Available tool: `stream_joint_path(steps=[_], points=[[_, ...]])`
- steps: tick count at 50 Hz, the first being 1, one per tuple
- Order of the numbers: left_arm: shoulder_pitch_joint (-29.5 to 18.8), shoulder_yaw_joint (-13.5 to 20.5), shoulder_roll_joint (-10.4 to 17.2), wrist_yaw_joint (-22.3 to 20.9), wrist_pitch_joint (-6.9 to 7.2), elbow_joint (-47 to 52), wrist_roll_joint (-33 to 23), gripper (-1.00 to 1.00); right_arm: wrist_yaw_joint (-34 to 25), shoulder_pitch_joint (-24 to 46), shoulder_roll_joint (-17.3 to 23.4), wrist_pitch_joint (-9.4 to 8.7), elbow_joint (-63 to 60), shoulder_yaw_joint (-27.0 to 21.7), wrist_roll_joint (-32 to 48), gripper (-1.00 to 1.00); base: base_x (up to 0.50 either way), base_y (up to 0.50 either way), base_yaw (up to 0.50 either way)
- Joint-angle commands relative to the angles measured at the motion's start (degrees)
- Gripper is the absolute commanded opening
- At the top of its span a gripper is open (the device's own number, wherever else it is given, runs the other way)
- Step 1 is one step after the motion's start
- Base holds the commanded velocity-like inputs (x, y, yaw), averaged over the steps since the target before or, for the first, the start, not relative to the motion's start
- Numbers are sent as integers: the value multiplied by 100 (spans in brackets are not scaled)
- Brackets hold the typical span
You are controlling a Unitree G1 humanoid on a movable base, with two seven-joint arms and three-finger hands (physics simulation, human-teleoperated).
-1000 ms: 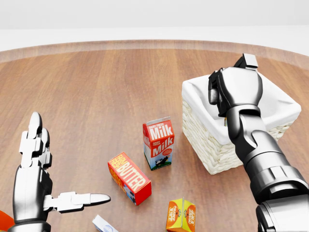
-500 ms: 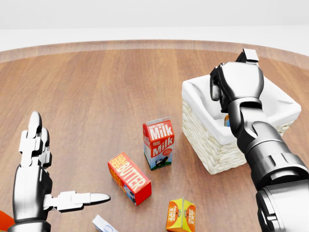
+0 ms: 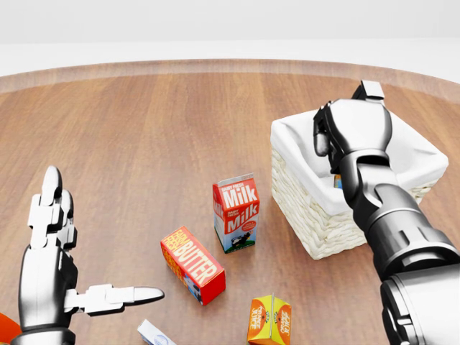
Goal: Pick up the alphabet soup and the tomato sauce, and put them in the basket.
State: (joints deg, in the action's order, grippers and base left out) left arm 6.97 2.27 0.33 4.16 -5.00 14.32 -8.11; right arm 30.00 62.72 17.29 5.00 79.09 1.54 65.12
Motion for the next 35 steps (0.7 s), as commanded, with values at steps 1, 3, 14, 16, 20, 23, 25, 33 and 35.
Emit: stream_joint_path(steps=[1, 3, 14, 16, 20, 23, 25, 33, 35], points=[[2, 7, -2, 10, 0, -20, -4, 100, 0, -32, 55, 0, -147, -27, -5, -100, 0, 0, 0], [1, 4, -3, 11, 0, -18, -9, 100, 0, -53, 66, 0, -140, -47, -2, -100, 0, 0, 0], [-3, -2, -3, 13, 0, -15, -11, 100, 0, -116, 102, 0, -129, -76, 28, -100, 0, 0, 0], [6, -9, -6, 12, 0, 17, -16, 100, 0, -125, 115, 0, -127, -79, 31, -100, 0, 0, 0], [10, -9, -7, 20, 0, -8, -20, 100, 0, -136, 125, 0, -128, -93, 17, -100, 0, 0, 0], [2, -6, -6, 21, 0, 2, -19, 100, 0, -141, 125, 0, -125, -93, 17, -100, 0, 0, 0], [2, -7, -7, 19, 0, 33, -20, 100, 0, -134, 127, 0, -129, -91, 17, -100, 0, 0, 0], [-9, 0, -3, 19, 0, 36, -10, 100, 0, -52, 123, 0, -141, -84, 12, -100, 0, 0, 0], [-7, 0, -4, 17, 0, 48, -9, 100, 0, -47, 119, 0, -143, -83, 11, -100, 0, 0, 0]])
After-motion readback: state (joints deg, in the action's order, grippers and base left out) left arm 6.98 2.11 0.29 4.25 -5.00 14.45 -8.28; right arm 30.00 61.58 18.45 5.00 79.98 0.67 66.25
